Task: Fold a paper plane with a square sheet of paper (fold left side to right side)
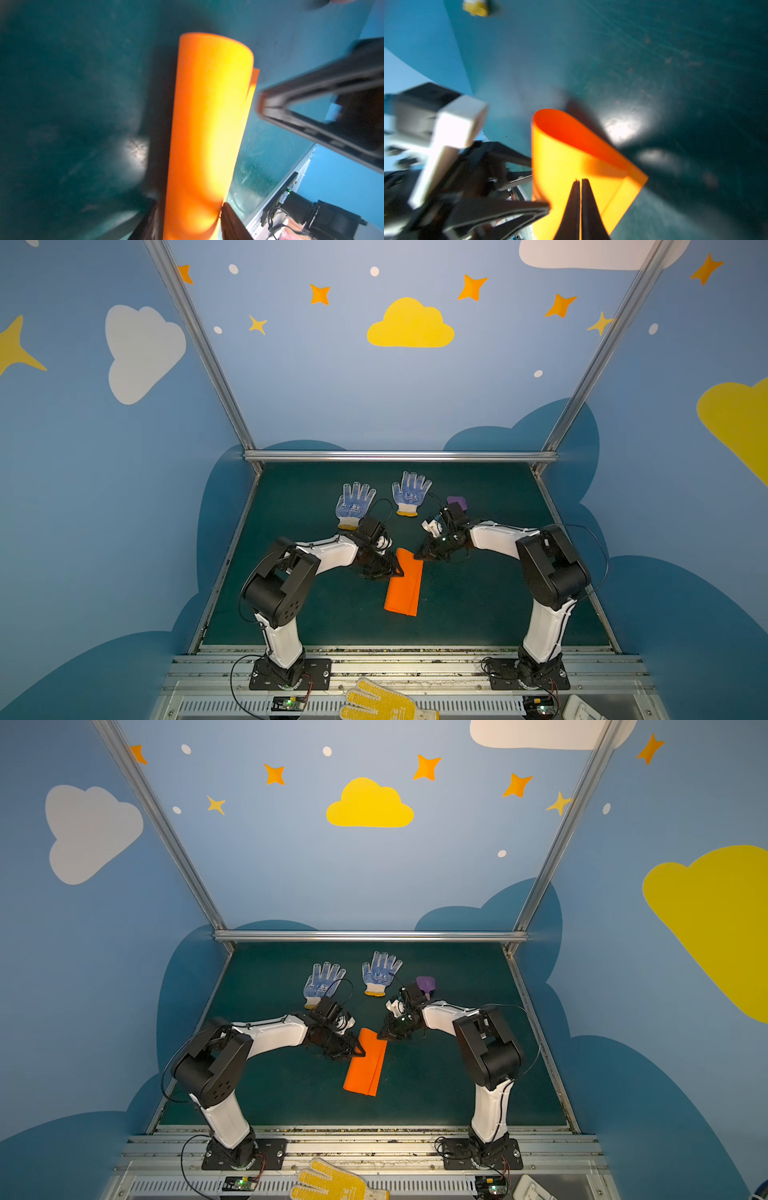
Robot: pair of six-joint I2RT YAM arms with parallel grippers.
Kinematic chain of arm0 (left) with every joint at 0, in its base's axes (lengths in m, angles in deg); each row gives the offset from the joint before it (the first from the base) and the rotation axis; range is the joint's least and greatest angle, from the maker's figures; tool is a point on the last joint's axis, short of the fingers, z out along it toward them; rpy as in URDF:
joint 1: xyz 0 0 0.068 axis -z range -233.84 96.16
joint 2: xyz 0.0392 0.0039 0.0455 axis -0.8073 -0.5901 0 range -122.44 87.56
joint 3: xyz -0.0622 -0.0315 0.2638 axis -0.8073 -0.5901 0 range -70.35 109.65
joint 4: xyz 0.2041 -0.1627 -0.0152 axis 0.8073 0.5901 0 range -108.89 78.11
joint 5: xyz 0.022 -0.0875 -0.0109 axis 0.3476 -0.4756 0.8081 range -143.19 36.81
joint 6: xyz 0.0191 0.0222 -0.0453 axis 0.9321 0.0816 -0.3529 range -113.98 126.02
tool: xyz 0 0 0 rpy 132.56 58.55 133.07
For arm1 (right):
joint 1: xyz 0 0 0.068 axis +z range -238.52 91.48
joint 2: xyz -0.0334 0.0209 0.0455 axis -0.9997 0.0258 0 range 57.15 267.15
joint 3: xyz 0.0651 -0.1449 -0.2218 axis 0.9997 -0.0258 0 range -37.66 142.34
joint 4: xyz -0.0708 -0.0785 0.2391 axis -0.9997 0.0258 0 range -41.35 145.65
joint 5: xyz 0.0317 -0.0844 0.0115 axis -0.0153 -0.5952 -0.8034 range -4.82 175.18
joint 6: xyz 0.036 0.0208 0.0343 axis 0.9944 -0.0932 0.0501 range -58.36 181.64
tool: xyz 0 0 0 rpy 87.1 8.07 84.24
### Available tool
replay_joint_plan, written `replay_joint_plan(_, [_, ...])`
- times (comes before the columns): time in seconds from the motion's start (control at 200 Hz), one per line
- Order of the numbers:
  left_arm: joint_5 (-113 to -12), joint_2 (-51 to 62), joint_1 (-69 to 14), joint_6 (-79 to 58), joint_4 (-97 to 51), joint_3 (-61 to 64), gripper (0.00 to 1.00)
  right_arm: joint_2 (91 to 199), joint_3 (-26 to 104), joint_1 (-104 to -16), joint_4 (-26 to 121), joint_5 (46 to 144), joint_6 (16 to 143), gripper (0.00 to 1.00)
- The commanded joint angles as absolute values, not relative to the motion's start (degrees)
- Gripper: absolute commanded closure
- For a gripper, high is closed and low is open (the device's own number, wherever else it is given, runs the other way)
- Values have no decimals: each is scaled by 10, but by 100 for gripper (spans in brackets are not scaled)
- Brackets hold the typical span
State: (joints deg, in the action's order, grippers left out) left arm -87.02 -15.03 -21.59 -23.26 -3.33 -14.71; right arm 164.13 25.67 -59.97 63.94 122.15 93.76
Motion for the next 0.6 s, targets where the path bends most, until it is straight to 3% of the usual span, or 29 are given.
replay_joint_plan(0.0, [-821, -153, -207, -267, -34, -148, 49, 1585, 233, -611, 662, 1212, 929, 100])
replay_joint_plan(0.22, [-778, -139, -191, -306, -37, -144, 47, 1547, 149, -619, 628, 1200, 946, 100])
replay_joint_plan(0.596, [-747, -149, -173, -317, -20, -133, 47, 1600, 130, -610, 599, 1203, 951, 100])
